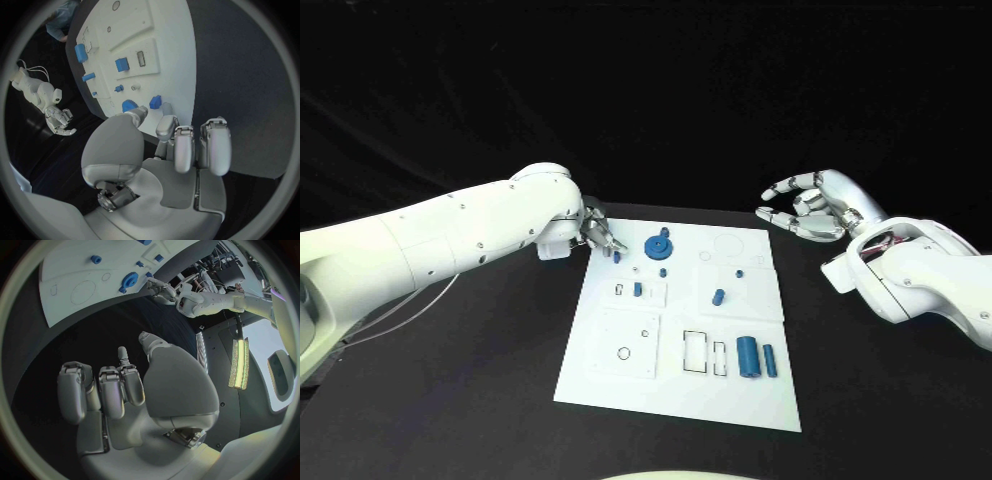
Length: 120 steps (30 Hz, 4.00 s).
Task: Assemble the parts on the task board
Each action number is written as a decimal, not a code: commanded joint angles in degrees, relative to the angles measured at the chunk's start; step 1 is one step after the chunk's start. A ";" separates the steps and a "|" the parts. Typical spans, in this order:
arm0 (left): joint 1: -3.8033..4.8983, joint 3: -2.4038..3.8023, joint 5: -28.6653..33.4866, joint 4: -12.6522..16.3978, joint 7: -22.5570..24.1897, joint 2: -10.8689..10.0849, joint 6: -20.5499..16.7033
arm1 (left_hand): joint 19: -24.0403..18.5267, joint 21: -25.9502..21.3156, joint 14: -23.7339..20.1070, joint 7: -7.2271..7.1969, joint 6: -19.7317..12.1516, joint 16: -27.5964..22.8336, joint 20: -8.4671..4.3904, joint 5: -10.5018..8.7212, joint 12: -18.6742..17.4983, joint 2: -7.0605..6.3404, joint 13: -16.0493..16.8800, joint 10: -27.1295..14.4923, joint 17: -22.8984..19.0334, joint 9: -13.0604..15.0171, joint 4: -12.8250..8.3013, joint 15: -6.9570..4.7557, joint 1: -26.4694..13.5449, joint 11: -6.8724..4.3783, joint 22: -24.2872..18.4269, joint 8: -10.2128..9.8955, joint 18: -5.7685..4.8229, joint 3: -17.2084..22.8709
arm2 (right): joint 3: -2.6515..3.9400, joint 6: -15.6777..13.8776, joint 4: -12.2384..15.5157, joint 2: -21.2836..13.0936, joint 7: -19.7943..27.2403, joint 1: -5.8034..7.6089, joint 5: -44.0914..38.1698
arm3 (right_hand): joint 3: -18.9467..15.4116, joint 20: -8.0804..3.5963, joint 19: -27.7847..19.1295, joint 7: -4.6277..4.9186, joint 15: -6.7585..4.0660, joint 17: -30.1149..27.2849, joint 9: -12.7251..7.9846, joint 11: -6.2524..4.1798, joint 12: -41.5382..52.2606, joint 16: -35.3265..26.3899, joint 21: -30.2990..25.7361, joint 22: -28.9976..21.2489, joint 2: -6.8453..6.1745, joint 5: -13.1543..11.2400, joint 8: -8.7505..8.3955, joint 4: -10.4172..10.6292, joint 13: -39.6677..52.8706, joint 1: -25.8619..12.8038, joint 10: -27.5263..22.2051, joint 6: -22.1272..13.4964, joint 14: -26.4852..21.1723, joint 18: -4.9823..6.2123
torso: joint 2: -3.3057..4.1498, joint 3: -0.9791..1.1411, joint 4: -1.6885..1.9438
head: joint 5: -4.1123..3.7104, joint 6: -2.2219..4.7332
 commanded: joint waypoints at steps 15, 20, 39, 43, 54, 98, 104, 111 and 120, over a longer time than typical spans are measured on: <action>-0.02 -0.17 1.04 -0.25 1.02 0.36 1.27 | 0.31 -0.18 5.86 0.11 0.62 0.21 0.52 0.20 0.21 0.46 0.23 -0.11 15.10 -0.31 -0.19 0.43 2.00 0.16 3.20 -0.43 -0.45 0.68 | 0.01 0.35 0.04 0.13 0.34 -0.05 -0.46 | 0.05 -0.45 0.13 -0.19 -0.38 14.63 0.05 -0.42 0.26 0.20 -0.31 7.82 0.08 0.03 0.26 0.36 7.65 -0.42 0.07 -0.16 5.86 1.15 | 0.01 0.01 -0.02 | -0.05 -0.31; -0.02 -0.18 1.22 -0.21 1.18 0.35 1.06 | 0.31 -0.17 5.86 0.01 0.93 0.21 0.51 0.22 0.27 1.32 0.22 -0.10 15.10 -0.58 -0.36 0.37 4.06 0.08 3.24 -0.69 -0.44 1.47 | 0.01 0.34 0.06 0.14 0.34 -0.05 -0.46 | 0.05 -0.45 0.13 -0.19 -0.38 14.63 0.05 -0.42 0.26 0.20 -0.31 7.82 0.08 0.03 0.26 0.36 7.65 -0.42 0.07 -0.16 5.86 1.15 | 0.04 -0.02 0.00 | -0.06 -0.35; -0.07 -0.20 4.32 1.10 2.36 -0.86 -1.40 | 0.28 -0.13 5.86 0.47 -0.37 0.21 0.72 0.36 -0.04 1.46 -0.31 -0.03 15.10 1.18 -10.74 0.59 12.74 0.28 3.49 0.75 -0.46 22.71 | 0.01 0.45 0.04 0.10 0.23 -0.05 -0.46 | 0.05 -0.45 0.13 -0.19 -0.38 14.63 0.05 -0.42 0.26 0.20 -0.31 7.82 0.08 0.03 0.26 0.36 7.65 -0.42 0.07 -0.16 5.86 1.15 | -0.03 -0.02 0.01 | -0.03 -0.48; -0.11 -0.19 6.77 2.97 2.04 -2.25 -2.30 | 0.31 -0.10 5.86 0.46 -0.28 0.21 0.72 0.41 0.21 1.05 -0.11 0.23 15.10 1.59 -11.41 0.58 11.82 0.27 3.56 1.25 -0.47 24.20 | 0.01 0.49 0.05 0.04 0.21 -0.05 -0.46 | 0.05 -0.46 0.11 -0.21 -0.39 14.60 0.06 -0.43 0.29 0.19 -0.37 7.79 0.10 0.09 0.35 0.40 7.68 -0.39 0.10 -0.14 5.85 1.16 | -0.06 0.01 0.06 | 0.05 -0.44; -0.21 -0.19 8.38 13.73 3.65 -9.06 -6.55 | 0.48 0.04 5.86 0.17 0.02 0.21 0.53 0.92 0.72 0.04 0.35 0.76 15.10 2.48 -12.79 0.33 9.73 -0.04 3.86 2.53 -0.52 27.32 | 0.01 0.44 0.10 -0.28 0.17 -0.04 -0.46 | 0.04 -0.46 0.09 -0.21 -0.40 14.55 0.06 -0.44 0.25 0.18 -0.40 7.77 0.10 0.10 0.37 0.42 7.63 -0.40 0.06 -0.14 5.84 1.17 | -0.06 -0.03 0.14 | 0.11 -0.47; -3.43 -1.02 -2.43 19.09 1.99 -9.87 -2.60 | 0.86 0.37 5.86 -0.56 0.72 0.21 -0.04 7.44 1.26 -2.60 0.74 1.73 15.10 4.20 -14.54 -0.27 5.60 -0.71 4.58 5.47 -0.66 31.60 | 0.01 0.74 0.02 -0.31 0.35 -0.22 -0.46 | 0.04 -0.47 0.09 -0.21 -0.40 14.55 0.05 -0.44 0.24 0.18 -0.40 7.77 0.14 0.14 0.41 0.48 7.60 -0.43 0.05 -0.14 5.84 1.17 | 0.00 -0.04 0.01 | 0.71 -0.72; -3.44 -1.08 -2.55 19.06 1.56 -9.92 -2.70 | 0.86 0.37 5.86 -0.57 0.74 0.21 -0.05 7.55 1.30 -2.61 0.79 1.76 15.10 4.22 -14.55 -0.28 5.56 -0.71 4.57 5.52 -0.66 31.62 | 0.01 0.73 0.01 -0.28 0.38 -0.23 -0.46 | 0.04 -0.47 0.09 -0.21 -0.40 14.55 0.05 -0.44 0.24 0.18 -0.40 7.77 0.14 0.14 0.41 0.48 7.60 -0.43 0.05 -0.14 5.84 1.17 | 0.02 0.00 0.00 | 0.72 -0.69; -3.44 -1.11 -2.78 19.01 1.27 -10.01 -3.25 | 0.88 0.39 5.86 -0.59 0.75 0.21 -0.06 7.69 1.32 -2.61 0.82 1.78 15.10 4.25 -14.57 -0.29 5.51 -0.72 4.62 5.57 -0.67 31.66 | 0.01 0.71 0.02 -0.30 0.38 -0.23 -0.46 | 0.04 -0.47 0.09 -0.21 -0.40 14.55 0.05 -0.44 0.24 0.18 -0.40 7.77 0.14 0.14 0.41 0.48 7.60 -0.43 0.05 -0.14 5.84 1.17 | 0.06 -0.02 -0.06 | 0.76 -0.74; -3.45 -1.12 -3.04 18.92 1.12 -10.03 -4.15 | 0.92 0.43 5.86 -0.60 0.76 0.21 -0.07 7.78 1.36 -2.59 0.86 1.82 15.10 4.28 -14.57 -0.30 5.48 -0.74 4.70 5.62 -0.68 31.70 | 0.01 0.68 0.06 -0.32 0.40 -0.23 -0.46 | 0.00 -0.49 0.10 -0.23 -0.42 14.58 0.05 -0.46 0.28 0.19 -0.41 7.78 0.16 0.20 0.51 0.58 7.65 -0.48 0.10 -0.16 5.85 1.17 | 0.07 -0.02 -0.04 | 0.72 -0.87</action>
